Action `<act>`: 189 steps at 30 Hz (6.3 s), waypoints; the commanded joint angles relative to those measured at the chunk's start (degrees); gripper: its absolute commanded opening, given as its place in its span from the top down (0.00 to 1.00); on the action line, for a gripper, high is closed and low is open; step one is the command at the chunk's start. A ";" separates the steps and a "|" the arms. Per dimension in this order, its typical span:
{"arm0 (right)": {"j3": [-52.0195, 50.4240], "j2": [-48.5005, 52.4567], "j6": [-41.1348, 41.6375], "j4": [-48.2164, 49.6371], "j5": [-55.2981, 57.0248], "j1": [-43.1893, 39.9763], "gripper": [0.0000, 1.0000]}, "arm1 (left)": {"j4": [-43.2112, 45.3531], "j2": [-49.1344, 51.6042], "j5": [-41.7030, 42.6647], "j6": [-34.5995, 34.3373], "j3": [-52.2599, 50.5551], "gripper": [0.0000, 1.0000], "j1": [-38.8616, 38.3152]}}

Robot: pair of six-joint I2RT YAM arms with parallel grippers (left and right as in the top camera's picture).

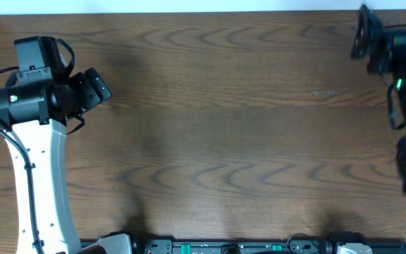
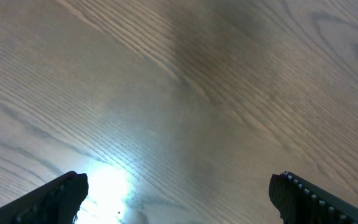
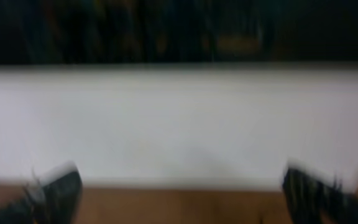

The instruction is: Untangle cables

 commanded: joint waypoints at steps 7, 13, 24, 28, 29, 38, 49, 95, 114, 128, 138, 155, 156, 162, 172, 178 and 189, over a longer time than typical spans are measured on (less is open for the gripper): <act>-33.38 -22.84 5.03 14.27 -0.33 -1.38 0.01 | -0.15 0.28 -0.15 -0.09 0.26 0.02 0.24; -45.94 -34.99 5.01 15.17 -1.09 -2.69 0.01 | -0.13 0.28 -0.15 -0.09 0.24 0.02 0.24; -64.30 -51.67 5.03 17.09 -3.32 -2.78 0.01 | -0.13 0.28 -0.15 -0.09 0.26 0.02 0.24; -69.02 -56.41 5.03 17.29 -4.44 -2.51 0.01 | -0.13 0.28 -0.15 -0.09 0.26 0.02 0.24; -69.75 -57.16 5.03 17.27 -4.44 -2.25 0.01 | -0.15 0.28 -0.15 -0.09 0.24 0.02 0.24; -71.45 -58.55 4.98 10.14 -4.20 -0.55 0.01 | -0.13 0.28 -0.17 -0.09 0.24 0.02 0.24; -73.37 -59.54 5.03 10.67 -4.24 -0.55 0.01 | -0.13 0.28 -0.15 -0.09 0.26 0.02 0.24; -74.01 -58.58 5.01 11.78 -4.37 -0.55 0.01 | 2.86 -5.53 -1.64 -0.28 -3.69 0.02 0.13; -74.01 -58.58 5.01 11.78 -4.37 -0.55 0.01 | 59.78 -53.48 8.61 10.73 -64.22 0.02 -6.67; -74.01 -58.58 5.01 11.78 -4.37 -0.55 0.01 | 71.34 -74.44 4.61 10.75 -88.48 0.02 -6.84; -74.01 -58.58 5.01 11.78 -4.37 -0.55 0.01 | 60.19 -81.22 0.61 10.75 -89.26 0.02 -6.88; -74.01 -58.58 5.01 11.78 -4.37 -0.55 0.01 | 60.26 -80.41 -0.57 10.73 -89.26 0.02 -6.88; -74.01 -58.58 5.01 11.78 -4.37 -0.55 0.01 | 60.26 -80.32 -0.57 10.73 -89.26 0.02 -6.88; -74.01 -58.58 5.01 11.78 -4.37 -0.55 0.01 | 60.26 -80.30 -0.57 10.73 -89.26 0.02 -6.88; -74.01 -58.58 5.01 11.78 -4.37 -0.55 0.01 | 60.26 -80.30 -0.57 10.73 -89.26 0.02 -6.88; -74.01 -58.58 5.01 11.78 -4.37 -0.55 0.01 | 60.26 -80.30 -0.57 10.73 -89.26 0.02 -6.88; -74.01 -58.58 5.01 11.78 -4.37 -0.55 0.01 | 60.26 -80.30 -0.57 10.73 -89.26 0.02 -6.88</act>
